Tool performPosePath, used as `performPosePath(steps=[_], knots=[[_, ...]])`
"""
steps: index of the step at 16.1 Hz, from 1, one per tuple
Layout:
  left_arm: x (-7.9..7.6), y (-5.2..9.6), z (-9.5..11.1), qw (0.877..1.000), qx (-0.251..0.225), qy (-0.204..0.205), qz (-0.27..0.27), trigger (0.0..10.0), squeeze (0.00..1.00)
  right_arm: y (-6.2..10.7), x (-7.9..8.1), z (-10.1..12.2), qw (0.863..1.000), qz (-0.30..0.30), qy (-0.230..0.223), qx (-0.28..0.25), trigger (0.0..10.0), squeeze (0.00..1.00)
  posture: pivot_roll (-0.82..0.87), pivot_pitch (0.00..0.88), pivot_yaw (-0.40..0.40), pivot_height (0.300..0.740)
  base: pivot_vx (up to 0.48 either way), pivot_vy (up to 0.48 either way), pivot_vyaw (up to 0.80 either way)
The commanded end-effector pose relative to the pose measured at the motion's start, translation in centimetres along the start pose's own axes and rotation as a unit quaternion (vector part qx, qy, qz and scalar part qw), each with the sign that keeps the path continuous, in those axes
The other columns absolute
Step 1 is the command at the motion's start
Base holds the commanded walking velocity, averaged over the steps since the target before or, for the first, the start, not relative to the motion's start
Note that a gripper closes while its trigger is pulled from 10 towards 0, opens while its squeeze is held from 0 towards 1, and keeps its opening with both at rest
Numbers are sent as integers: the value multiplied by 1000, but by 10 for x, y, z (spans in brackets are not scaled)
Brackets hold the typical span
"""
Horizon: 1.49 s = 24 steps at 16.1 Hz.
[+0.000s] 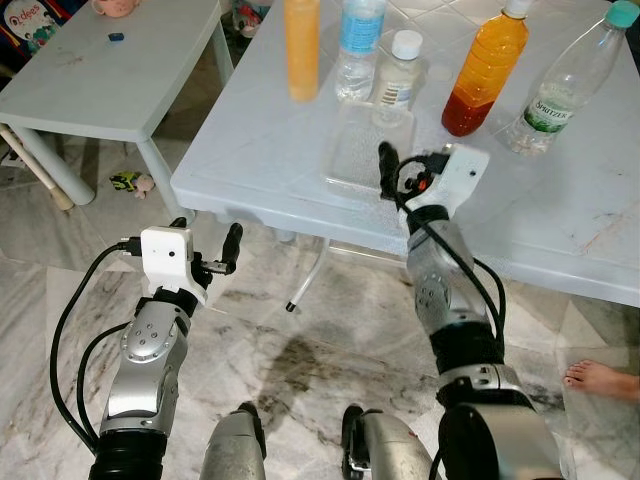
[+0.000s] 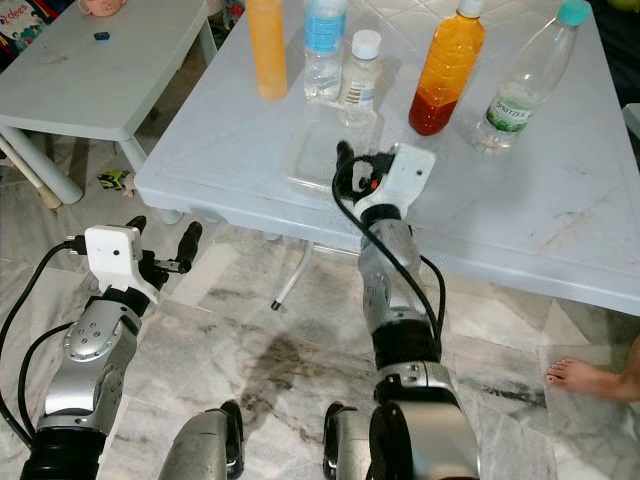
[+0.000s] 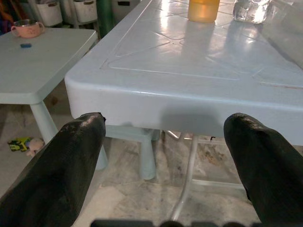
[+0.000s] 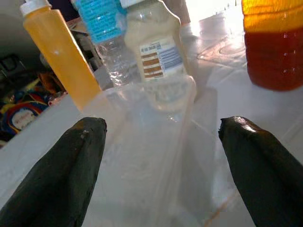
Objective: Restocking fridge
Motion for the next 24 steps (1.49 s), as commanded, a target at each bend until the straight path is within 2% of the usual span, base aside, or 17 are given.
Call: performPosePath(steps=[1,2,5,6,7,13,24], knots=[[2,1,0,1000,2,-6,1,10000,0,2,0,-15,999,-3,-25,33,10000,0,47,187,25,740,0,0,0],[1,0,0,1000,1,-5,0,10000,0,5,2,-23,999,1,-23,48,10000,0,48,187,24,740,0,0,0],[1,0,0,1000,2,-6,-1,10000,0,6,5,-28,998,5,-33,55,10000,0,49,187,23,740,0,0,0],[1,1,0,1000,2,-7,-1,10000,0,6,6,-28,998,11,-37,56,6353,0,49,186,23,740,0,0,0],[1,0,0,1000,2,-8,-1,10000,0,5,7,-28,997,14,-41,59,0,0,49,186,22,740,0,0,0],[-2,0,0,1000,1,-3,-3,10000,0,7,7,-32,996,14,-47,68,0,0,46,183,24,740,0,0,0],[-3,-1,0,1000,-1,-1,-2,10000,0,5,-1,-33,992,-20,-101,77,0,0,48,180,18,740,0,0,0]])
Point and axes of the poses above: a point about 5 cm out from each wrist's last joint towards the gripper, its own y axis pointing back from the gripper into the wrist, its own z axis along the axis of the wrist's last joint, x = y × z, the point moved 5 cm from there along -y, pointing out of the wrist towards the gripper, and after that the axes turned 1 degree about y, right-handed, at the moved point
